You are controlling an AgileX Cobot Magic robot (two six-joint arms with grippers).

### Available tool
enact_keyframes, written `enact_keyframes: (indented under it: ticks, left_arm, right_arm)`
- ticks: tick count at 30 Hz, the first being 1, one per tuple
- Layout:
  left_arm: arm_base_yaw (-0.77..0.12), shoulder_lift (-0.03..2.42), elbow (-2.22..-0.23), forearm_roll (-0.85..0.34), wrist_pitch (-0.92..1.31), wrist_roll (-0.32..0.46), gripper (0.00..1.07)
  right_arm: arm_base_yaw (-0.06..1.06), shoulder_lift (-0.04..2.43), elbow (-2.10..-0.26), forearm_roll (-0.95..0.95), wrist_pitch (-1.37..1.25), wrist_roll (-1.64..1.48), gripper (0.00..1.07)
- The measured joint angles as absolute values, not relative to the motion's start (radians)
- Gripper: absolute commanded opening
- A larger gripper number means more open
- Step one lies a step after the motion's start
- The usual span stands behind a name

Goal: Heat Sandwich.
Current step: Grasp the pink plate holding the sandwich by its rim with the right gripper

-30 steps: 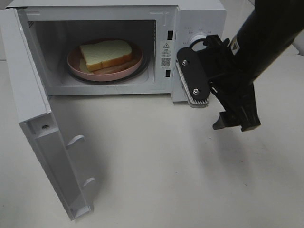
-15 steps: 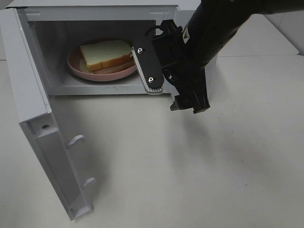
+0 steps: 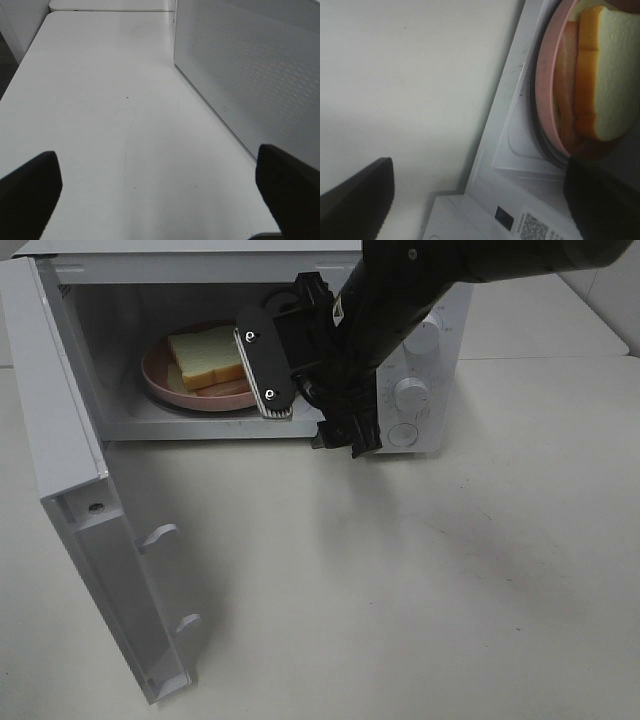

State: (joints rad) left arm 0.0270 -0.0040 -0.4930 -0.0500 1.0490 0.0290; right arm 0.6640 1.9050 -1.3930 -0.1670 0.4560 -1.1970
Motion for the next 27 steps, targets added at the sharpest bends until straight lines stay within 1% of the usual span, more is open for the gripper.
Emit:
enact_keyframes:
  ticks: [18,27]
  left_arm:
    - [0.027,-0.004,-0.493,-0.050,1.049,0.029,0.98]
    - [0.027,-0.004,-0.493,-0.050,1.049,0.029,0.98]
  right_arm:
    - [0.664,2.086,-1.584,-0.167,0.436,-1.196,0.85]
    - [0.664,2.182,-1.686,-0.137,0.437,-1.195,0.83]
